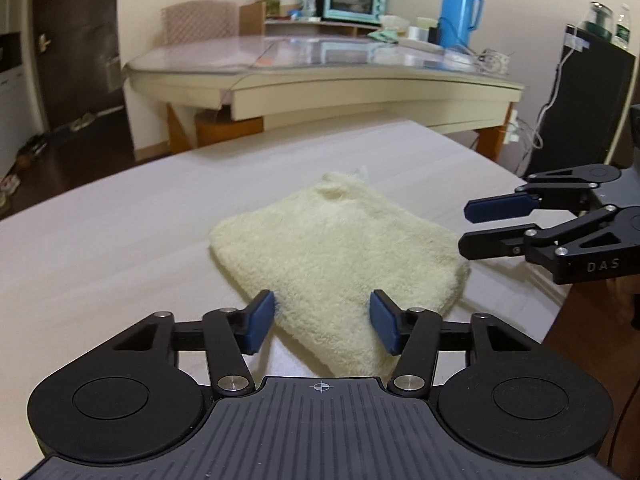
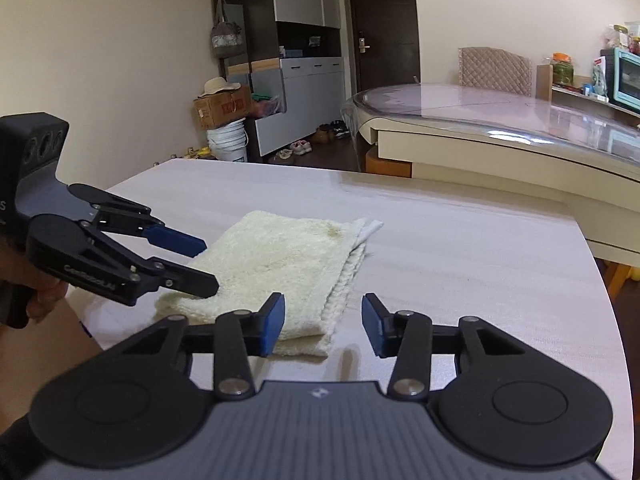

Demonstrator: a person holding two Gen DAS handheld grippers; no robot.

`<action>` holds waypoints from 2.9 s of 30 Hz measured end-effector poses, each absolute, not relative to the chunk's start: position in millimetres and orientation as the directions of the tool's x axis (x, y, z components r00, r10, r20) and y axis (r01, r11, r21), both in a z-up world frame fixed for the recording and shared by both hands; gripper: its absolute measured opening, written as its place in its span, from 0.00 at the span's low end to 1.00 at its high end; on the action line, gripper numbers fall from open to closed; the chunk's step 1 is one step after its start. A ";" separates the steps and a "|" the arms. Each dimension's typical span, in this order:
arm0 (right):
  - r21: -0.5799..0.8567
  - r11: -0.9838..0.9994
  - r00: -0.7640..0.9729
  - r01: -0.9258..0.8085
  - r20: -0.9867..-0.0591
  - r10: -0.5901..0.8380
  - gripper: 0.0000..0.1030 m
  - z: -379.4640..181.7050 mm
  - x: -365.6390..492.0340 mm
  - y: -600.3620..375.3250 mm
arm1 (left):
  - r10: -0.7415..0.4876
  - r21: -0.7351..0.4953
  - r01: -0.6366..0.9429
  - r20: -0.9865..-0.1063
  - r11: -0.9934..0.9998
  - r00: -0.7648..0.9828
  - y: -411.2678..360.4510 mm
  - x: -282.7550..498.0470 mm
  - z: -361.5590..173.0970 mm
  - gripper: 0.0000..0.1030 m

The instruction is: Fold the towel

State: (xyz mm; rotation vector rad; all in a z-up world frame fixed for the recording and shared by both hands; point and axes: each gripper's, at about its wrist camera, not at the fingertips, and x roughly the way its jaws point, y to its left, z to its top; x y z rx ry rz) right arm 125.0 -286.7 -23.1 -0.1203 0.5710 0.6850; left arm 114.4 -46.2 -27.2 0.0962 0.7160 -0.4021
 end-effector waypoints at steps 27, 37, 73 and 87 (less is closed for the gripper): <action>0.074 0.763 0.592 -0.643 -0.584 0.555 0.52 -15.6 156.5 -273.7 | -0.331 0.130 0.508 -0.618 0.852 0.713 -55.2 73.1 -21.0 0.69; -0.076 0.697 0.574 -0.713 -0.634 0.518 0.47 -32.0 109.8 -264.3 | -0.303 0.166 0.492 -0.611 0.854 0.731 -57.4 71.7 -30.6 0.67; 0.009 0.715 0.577 -0.699 -0.583 0.572 0.47 -29.5 144.3 -216.3 | -0.203 0.124 0.330 -0.574 0.936 0.793 3.4 100.2 -23.3 0.87; -0.033 0.721 0.574 -0.692 -0.629 0.523 0.47 -29.3 164.3 -198.5 | -0.109 0.134 0.236 -0.608 0.962 0.787 15.9 127.1 -32.9 0.88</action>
